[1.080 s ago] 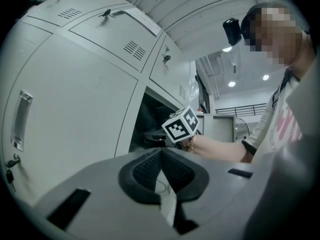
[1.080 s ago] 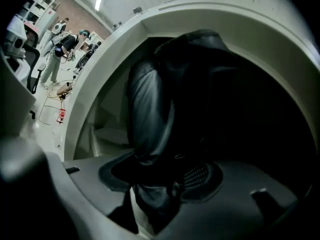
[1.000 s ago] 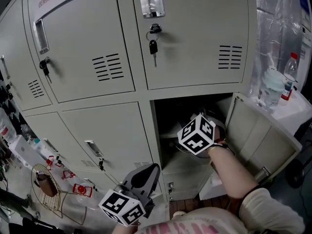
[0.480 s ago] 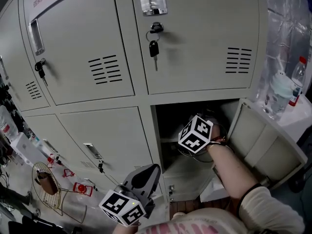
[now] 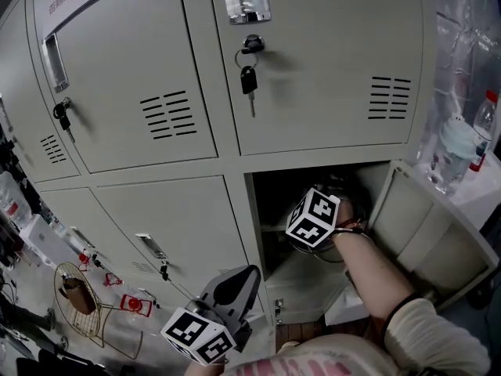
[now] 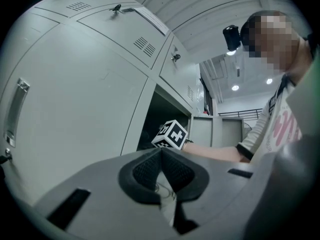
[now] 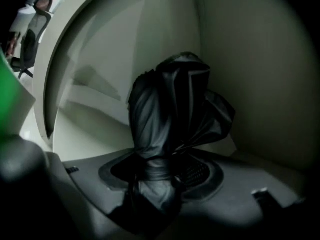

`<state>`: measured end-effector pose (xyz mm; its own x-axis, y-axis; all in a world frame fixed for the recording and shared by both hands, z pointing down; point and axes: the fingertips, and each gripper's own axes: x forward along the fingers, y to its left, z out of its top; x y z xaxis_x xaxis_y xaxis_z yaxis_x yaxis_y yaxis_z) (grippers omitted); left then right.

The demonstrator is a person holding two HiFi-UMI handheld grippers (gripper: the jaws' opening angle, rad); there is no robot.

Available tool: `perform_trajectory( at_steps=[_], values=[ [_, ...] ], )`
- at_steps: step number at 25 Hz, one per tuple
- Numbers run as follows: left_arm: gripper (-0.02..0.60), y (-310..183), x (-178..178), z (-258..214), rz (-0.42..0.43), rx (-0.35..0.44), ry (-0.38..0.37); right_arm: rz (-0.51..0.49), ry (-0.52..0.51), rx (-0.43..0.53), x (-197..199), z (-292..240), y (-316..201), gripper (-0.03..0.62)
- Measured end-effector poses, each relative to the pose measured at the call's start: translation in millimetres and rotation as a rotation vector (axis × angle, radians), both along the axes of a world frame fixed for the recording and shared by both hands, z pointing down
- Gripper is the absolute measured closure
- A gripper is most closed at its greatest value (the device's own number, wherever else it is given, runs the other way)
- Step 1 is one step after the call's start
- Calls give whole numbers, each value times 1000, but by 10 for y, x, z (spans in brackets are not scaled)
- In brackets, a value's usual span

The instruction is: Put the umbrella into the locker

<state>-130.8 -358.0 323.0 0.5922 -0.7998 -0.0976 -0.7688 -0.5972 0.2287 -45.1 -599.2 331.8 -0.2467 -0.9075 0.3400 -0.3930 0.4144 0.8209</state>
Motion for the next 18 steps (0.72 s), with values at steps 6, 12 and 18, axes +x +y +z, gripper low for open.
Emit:
perform_trajectory(
  at_steps=[6, 12, 18],
  values=[
    [580, -1, 36, -20, 16, 6, 9, -12, 77, 6, 9, 79, -14, 330],
    [580, -2, 54, -8, 24, 6, 15, -17, 93, -8, 8, 113, -24, 327],
    [580, -4, 54, -23, 26, 8, 23, -22, 78, -26, 14, 115, -38, 324]
  ],
)
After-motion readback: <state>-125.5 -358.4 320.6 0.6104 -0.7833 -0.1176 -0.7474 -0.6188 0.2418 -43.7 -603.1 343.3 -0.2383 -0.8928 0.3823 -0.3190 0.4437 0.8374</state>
